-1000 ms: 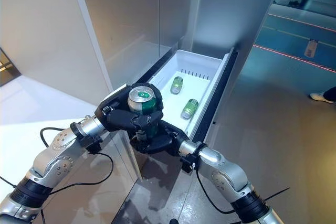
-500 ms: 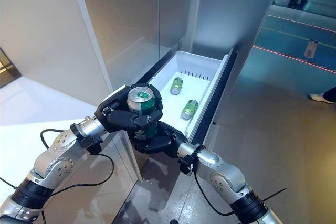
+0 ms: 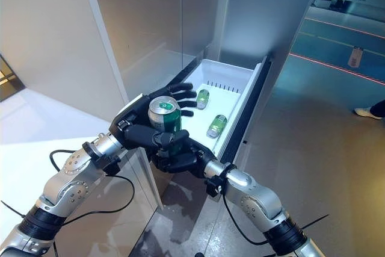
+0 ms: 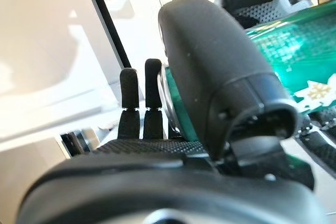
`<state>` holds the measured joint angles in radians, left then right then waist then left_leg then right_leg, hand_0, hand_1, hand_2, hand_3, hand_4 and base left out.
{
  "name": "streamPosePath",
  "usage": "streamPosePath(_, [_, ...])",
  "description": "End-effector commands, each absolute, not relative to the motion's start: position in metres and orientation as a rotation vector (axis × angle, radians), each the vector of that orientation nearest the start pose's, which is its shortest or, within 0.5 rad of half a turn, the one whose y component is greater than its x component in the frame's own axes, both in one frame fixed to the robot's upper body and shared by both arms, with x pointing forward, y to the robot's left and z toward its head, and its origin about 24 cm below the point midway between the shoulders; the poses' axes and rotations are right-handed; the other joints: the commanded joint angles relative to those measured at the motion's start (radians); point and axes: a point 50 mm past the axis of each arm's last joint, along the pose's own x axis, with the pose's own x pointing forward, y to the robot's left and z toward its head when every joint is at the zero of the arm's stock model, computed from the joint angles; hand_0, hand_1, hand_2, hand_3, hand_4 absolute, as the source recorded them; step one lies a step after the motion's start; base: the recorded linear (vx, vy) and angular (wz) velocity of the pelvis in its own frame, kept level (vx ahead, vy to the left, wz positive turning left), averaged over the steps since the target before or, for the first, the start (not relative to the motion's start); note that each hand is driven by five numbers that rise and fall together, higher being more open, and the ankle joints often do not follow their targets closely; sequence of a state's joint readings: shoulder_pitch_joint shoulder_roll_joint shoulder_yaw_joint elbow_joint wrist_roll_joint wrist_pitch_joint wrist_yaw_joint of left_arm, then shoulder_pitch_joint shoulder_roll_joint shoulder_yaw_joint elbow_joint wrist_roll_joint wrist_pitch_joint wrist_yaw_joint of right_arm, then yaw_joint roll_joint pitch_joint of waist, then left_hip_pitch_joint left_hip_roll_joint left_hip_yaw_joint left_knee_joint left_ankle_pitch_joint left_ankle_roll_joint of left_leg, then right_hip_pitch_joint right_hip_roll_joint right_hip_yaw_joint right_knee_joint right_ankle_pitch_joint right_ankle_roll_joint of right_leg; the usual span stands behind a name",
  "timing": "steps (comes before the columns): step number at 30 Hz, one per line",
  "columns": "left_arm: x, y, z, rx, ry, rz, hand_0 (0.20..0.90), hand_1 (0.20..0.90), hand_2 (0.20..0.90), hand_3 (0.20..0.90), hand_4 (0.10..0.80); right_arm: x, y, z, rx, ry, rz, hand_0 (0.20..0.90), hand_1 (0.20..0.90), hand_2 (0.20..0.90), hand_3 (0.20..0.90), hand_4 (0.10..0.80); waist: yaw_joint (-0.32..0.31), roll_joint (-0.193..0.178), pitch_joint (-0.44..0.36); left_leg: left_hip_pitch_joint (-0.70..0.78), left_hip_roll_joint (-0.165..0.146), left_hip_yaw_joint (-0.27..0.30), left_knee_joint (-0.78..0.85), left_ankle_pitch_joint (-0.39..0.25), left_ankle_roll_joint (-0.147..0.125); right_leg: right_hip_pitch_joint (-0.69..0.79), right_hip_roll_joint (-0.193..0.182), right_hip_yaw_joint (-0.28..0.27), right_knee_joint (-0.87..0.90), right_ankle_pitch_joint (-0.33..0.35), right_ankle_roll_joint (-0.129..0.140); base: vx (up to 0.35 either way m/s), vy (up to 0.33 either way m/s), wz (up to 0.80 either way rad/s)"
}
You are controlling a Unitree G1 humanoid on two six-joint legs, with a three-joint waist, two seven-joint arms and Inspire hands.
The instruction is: Put drinks into fridge and close the fridge
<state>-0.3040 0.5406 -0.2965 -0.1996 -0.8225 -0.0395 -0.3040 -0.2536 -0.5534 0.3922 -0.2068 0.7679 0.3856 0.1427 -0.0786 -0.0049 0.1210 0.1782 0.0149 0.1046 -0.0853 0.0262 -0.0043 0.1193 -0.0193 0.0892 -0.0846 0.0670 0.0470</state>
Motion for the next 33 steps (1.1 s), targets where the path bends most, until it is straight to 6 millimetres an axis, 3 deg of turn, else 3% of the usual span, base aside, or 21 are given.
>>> streamPosePath(1, [0.261, 0.125, 0.223, -0.263, -0.755, -0.773, 0.9, 0.9, 0.9, 0.9, 0.8, 0.286, -0.115, 0.18, 0.109, -0.199, 0.665, 0.3, 0.3, 0.3, 0.2, 0.1, 0.027, -0.038, -0.068, 0.009, -0.055, -0.022, 0.005, -0.052, 0.038, 0.021, 0.011, -0.105, 0.02, -0.031, 0.002, 0.0, 0.0, 0.0])
streamPosePath(10, [0.264, 0.138, 0.231, -0.412, -0.802, -0.593, 0.9, 0.9, 0.9, 0.9, 0.8, 0.313, -0.142, 0.192, -0.063, -0.263, 0.441, 0.3, 0.3, 0.3, 0.2, 0.1, 0.047, -0.051, -0.066, 0.012, -0.053, -0.042, 0.008, -0.056, 0.034, 0.031, 0.014, -0.123, 0.021, -0.038, -0.004, 0.0, 0.0, 0.0])
streamPosePath(19, [0.282, 0.133, 0.223, -0.371, -0.68, -0.554, 0.9, 0.9, 0.9, 0.9, 0.8, 0.351, -0.174, 0.214, -0.168, -0.277, 0.145, 0.3, 0.3, 0.3, 0.2, 0.1, 0.081, -0.055, -0.061, 0.013, -0.054, -0.069, 0.013, -0.06, 0.029, 0.046, 0.012, -0.149, 0.023, -0.048, -0.011, 0.025, -0.006, 0.05])
streamPosePath(26, [0.292, 0.126, 0.185, -0.38, -0.413, -0.653, 0.9, 0.9, 0.9, 0.9, 0.8, 0.37, -0.224, 0.233, -0.178, -0.261, -0.083, 0.3, 0.3, 0.3, 0.2, 0.1, 0.12, -0.054, -0.057, 0.012, -0.054, -0.094, 0.015, -0.059, 0.025, 0.058, 0.01, -0.174, 0.024, -0.052, -0.013, 0.053, 0.004, 0.12])
streamPosePath(33, [0.278, 0.12, 0.118, -0.414, -0.055, -0.801, 0.9, 0.9, 0.9, 0.9, 0.8, 0.374, -0.277, 0.255, -0.253, -0.212, -0.255, 0.3, 0.3, 0.3, 0.2, 0.1, 0.164, -0.046, -0.04, 0.003, -0.057, -0.123, 0.025, -0.055, 0.021, 0.06, 0.005, -0.199, 0.033, -0.056, -0.015, 0.048, 0.014, 0.19])
